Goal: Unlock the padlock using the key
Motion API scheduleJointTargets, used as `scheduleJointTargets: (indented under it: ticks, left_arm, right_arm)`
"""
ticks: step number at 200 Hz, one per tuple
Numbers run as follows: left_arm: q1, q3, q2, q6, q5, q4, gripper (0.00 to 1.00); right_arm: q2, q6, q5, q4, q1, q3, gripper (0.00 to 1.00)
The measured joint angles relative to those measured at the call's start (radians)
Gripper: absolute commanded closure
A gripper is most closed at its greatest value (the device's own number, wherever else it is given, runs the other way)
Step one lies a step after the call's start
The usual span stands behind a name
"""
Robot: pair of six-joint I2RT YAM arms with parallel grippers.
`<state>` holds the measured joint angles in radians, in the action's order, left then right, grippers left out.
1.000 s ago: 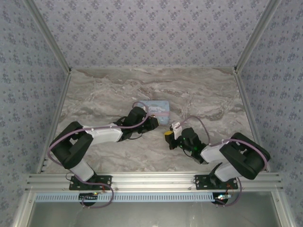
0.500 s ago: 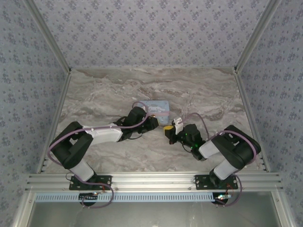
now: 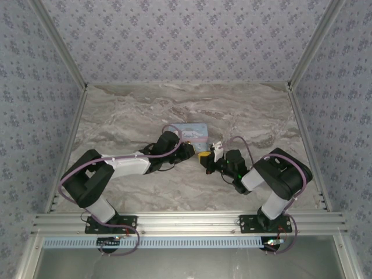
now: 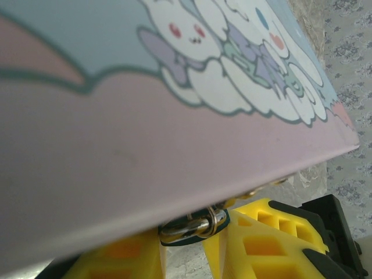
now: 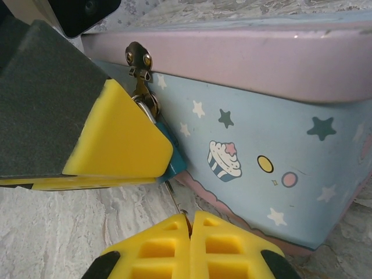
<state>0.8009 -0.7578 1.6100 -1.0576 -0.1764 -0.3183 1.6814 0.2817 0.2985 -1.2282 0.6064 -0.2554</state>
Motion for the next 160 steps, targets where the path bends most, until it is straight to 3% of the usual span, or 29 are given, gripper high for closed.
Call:
scheduleJointTargets:
  ticks: [160]
  left_arm:
    - [0.000,0.000,0.000,-0.015,-0.008,-0.018,0.75]
  right_arm:
    - [0.035,0.042,0.040,-0.065,-0.026,-0.005,1.00]
